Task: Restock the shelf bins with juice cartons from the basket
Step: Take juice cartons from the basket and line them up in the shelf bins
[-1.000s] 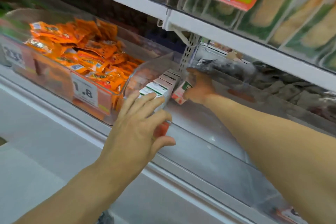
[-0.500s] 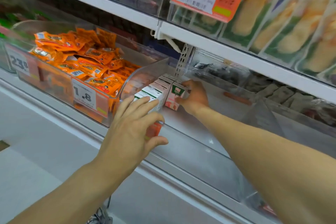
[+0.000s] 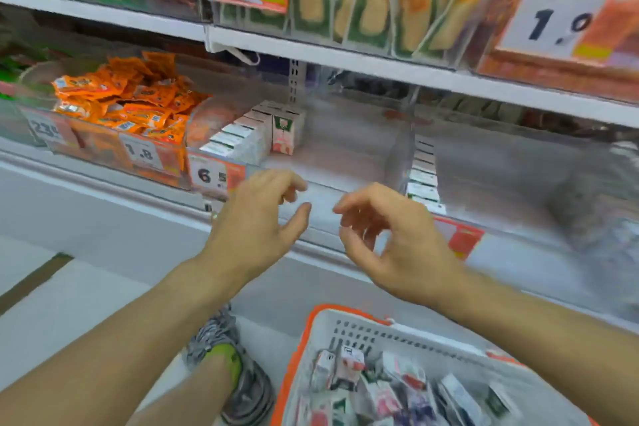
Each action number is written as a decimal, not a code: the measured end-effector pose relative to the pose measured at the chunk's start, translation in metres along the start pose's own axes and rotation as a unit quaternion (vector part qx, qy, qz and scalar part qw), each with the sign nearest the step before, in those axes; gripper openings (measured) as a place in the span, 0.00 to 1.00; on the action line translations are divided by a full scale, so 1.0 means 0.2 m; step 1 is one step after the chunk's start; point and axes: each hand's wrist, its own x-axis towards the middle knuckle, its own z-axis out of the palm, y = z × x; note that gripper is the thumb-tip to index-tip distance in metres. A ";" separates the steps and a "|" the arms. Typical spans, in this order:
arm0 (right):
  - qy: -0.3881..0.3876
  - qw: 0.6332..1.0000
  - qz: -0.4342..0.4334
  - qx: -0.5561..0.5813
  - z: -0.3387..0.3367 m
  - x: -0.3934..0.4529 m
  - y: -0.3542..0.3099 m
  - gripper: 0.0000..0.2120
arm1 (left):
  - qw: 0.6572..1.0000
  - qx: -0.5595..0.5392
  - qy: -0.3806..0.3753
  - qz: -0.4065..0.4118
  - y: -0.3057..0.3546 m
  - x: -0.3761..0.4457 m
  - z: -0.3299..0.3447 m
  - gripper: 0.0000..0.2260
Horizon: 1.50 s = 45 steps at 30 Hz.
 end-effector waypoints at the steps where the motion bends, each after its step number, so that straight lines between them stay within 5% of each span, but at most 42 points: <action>1: -0.011 1.000 0.024 0.002 -0.01 -0.15 0.03 0.12 | 0.997 -0.037 -0.059 -0.013 0.08 -0.05 0.04 0.09; 6: -0.100 0.973 0.208 0.017 0.01 -0.81 0.32 0.11 | 0.929 -0.126 -0.332 -0.103 0.32 -0.45 0.40 0.12; 12: -0.221 0.893 0.386 0.072 0.06 -1.18 0.55 0.08 | 0.835 -0.121 -0.488 -0.223 0.32 -0.92 0.72 0.21; 17: -0.303 0.840 0.442 0.084 0.15 -1.36 0.57 0.09 | 0.772 0.016 -0.609 -0.180 0.20 -1.08 0.77 0.30; 24: -0.380 0.824 0.420 0.006 0.29 -1.42 0.64 0.17 | 0.764 0.086 -0.634 -0.086 0.15 -1.12 0.81 0.24; 31: -0.433 0.827 0.341 -0.105 0.45 -1.37 0.73 0.35 | 0.779 0.019 -0.611 -0.142 0.09 -1.06 0.81 0.29; 35: -0.472 0.808 0.300 -0.186 0.52 -1.33 0.77 0.38 | 0.782 -0.035 -0.585 -0.213 0.10 -1.01 0.77 0.25; 45: -0.474 0.809 0.286 -0.197 0.46 -1.34 0.69 0.33 | 0.652 -0.299 -0.537 -0.445 0.22 -0.85 0.64 0.16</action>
